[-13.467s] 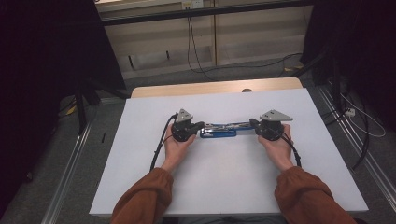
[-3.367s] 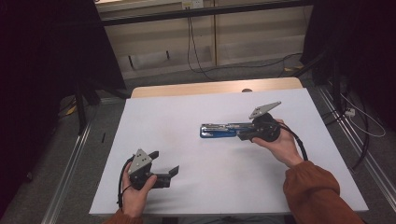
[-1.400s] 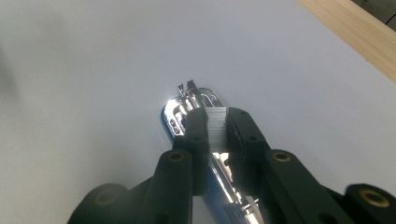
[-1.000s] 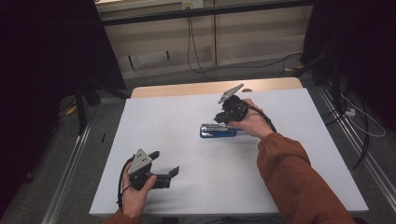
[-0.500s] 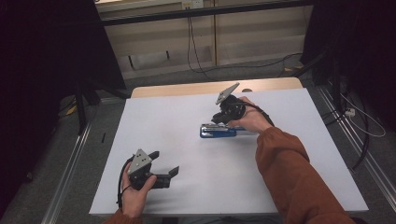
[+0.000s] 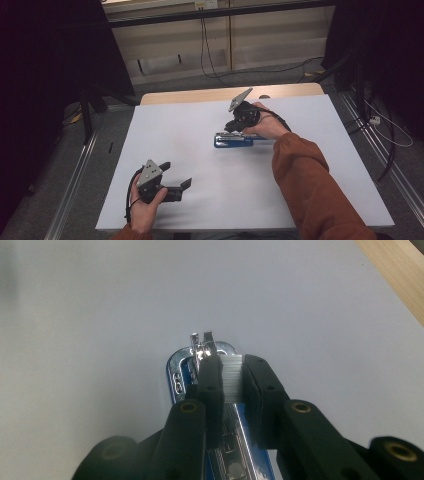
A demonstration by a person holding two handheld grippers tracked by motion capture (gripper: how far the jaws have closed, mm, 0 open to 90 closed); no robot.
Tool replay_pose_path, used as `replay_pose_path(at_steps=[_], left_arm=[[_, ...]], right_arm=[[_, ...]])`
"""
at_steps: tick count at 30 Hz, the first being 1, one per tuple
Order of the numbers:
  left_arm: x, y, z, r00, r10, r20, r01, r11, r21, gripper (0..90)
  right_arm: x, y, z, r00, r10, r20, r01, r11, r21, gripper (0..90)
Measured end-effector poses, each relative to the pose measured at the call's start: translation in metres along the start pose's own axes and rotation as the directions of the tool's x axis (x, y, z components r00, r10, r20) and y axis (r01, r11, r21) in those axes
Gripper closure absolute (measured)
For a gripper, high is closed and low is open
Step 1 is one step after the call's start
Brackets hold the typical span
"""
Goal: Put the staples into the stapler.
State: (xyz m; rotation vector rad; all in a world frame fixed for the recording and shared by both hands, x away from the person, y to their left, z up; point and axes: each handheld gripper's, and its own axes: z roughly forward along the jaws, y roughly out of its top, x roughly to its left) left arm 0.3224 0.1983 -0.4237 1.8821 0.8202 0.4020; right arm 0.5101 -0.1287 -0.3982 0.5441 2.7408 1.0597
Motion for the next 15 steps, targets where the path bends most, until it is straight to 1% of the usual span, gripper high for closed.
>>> replay_pose_path(at_steps=[4, 5, 7, 8, 12, 15], left_arm=[[0.000, 0.000, 0.000, 1.0000, 0.004, 0.001, -0.004, 1.0000, 0.000, 4.8], [0.000, 0.000, 0.000, 1.0000, 0.003, 0.001, -0.003, 1.0000, 0.000, 4.8], [0.000, 0.000, 0.000, 1.0000, 0.005, 0.003, -0.005, 1.0000, 0.000, 4.8], [0.000, 0.000, 0.000, 1.0000, 0.005, 0.002, -0.005, 1.0000, 0.000, 4.8], [0.000, 0.000, 0.000, 1.0000, 0.003, 0.002, -0.003, 1.0000, -0.002, 4.8], [0.000, 0.000, 0.000, 1.0000, 0.002, 0.003, -0.002, 1.0000, -0.004, 4.8]], right_arm=[[0.001, 0.003, 0.004, 0.9999, -0.009, -0.007, 0.010, 1.000, 0.014, 79.3], [0.001, 0.003, 0.005, 0.9996, -0.026, -0.003, 0.026, 1.000, 0.017, 79.3], [0.002, 0.004, 0.007, 0.9994, -0.034, -0.009, 0.034, 0.999, 0.017, 79.3], [0.002, 0.005, 0.009, 0.9989, -0.045, -0.011, 0.046, 0.999, 0.022, 79.3], [0.002, 0.005, 0.013, 0.9981, -0.056, -0.024, 0.057, 0.998, 0.029, 79.3], [0.002, 0.005, 0.015, 0.9983, -0.050, -0.031, 0.051, 0.998, 0.029, 79.3]])
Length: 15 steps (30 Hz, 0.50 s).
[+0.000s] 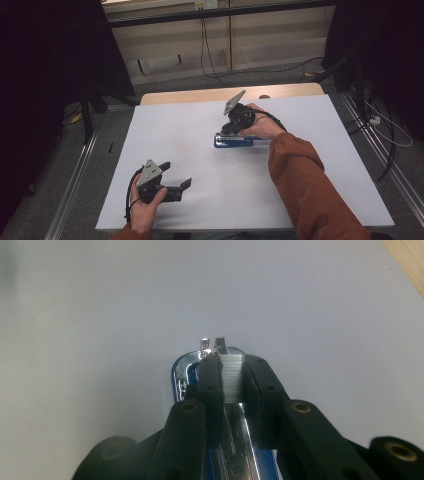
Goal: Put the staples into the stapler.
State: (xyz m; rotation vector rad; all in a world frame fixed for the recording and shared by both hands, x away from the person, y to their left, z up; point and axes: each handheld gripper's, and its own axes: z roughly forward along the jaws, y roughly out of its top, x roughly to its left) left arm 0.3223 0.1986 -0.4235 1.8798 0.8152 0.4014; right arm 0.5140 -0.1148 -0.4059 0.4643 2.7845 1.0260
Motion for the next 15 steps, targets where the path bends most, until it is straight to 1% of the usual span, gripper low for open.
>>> replay_pose_path(at_steps=[3, 7, 10, 15], left_arm=[[0.0000, -0.0001, 0.0000, 1.0000, 0.000, 0.000, 0.000, 1.0000, 0.000, 4.8], [0.0000, -0.0001, -0.0001, 1.0000, 0.000, 0.000, 0.000, 1.0000, -0.001, 4.8], [0.0000, 0.0000, 0.0001, 1.0000, 0.001, 0.001, -0.001, 1.0000, 0.001, 4.8], [0.0000, -0.0001, 0.0002, 1.0000, 0.000, 0.001, 0.000, 1.0000, 0.002, 4.8]], right_arm=[[0.0001, -0.0001, 0.0018, 1.0000, -0.001, -0.004, 0.001, 1.000, 0.003, 79.3], [0.0011, 0.0002, 0.0039, 0.9998, -0.014, -0.013, 0.014, 1.000, 0.011, 79.3], [0.0014, 0.0007, 0.0054, 0.9993, -0.037, -0.010, 0.037, 0.999, 0.015, 79.3], [0.0015, 0.0004, 0.0072, 0.9991, -0.040, -0.009, 0.040, 0.999, 0.024, 79.3]])
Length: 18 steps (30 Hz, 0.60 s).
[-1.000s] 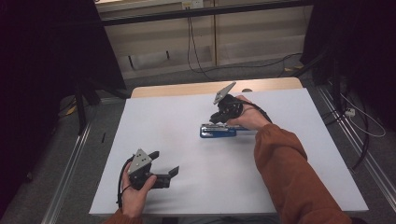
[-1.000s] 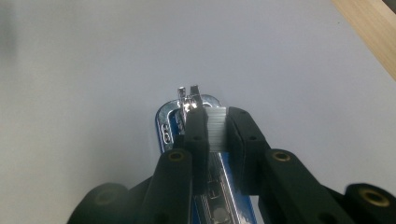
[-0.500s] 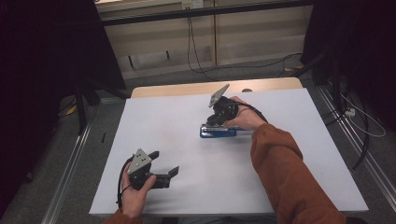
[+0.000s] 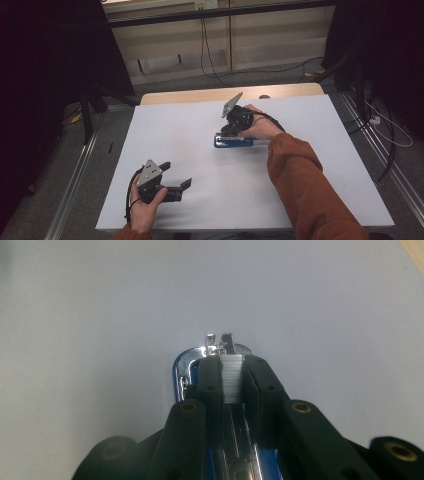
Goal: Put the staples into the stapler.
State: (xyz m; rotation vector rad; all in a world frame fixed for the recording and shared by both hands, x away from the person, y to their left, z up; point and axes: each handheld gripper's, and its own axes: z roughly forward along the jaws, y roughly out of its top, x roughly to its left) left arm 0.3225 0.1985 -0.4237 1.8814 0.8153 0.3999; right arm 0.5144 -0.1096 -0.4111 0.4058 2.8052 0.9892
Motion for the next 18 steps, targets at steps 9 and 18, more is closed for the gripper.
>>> replay_pose_path(at_steps=[9, 18], left_arm=[[0.0001, -0.0001, -0.0002, 1.0000, -0.001, 0.001, 0.001, 1.0000, -0.002, 4.8], [0.0001, 0.0000, 0.0000, 1.0000, 0.001, 0.000, -0.001, 1.0000, 0.000, 4.8]], right_arm=[[0.0006, 0.0002, 0.0035, 0.9999, -0.008, -0.010, 0.008, 1.000, 0.005, 79.3], [-0.0002, 0.0001, 0.0035, 0.9998, -0.006, -0.017, 0.006, 1.000, 0.004, 79.3]])
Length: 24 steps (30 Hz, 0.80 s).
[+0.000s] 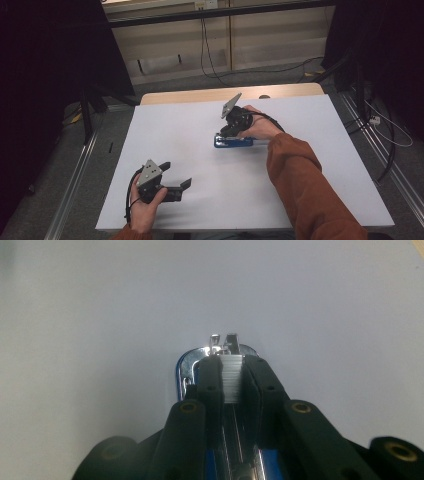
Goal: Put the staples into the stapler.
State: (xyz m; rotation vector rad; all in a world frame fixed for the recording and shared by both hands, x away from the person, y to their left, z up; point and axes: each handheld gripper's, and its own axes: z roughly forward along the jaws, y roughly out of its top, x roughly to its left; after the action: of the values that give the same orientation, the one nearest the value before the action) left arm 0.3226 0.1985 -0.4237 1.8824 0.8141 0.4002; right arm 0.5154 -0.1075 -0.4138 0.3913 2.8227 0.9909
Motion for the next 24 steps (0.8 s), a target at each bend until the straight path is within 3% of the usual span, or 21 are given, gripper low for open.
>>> replay_pose_path(at_steps=[24], left_arm=[[0.0000, -0.0002, 0.0002, 1.0000, 0.003, -0.002, -0.003, 1.0000, 0.007, 4.8]], right_arm=[[0.0009, 0.0051, 0.0041, 0.9999, -0.013, 0.012, 0.013, 1.000, -0.001, 78.9]])
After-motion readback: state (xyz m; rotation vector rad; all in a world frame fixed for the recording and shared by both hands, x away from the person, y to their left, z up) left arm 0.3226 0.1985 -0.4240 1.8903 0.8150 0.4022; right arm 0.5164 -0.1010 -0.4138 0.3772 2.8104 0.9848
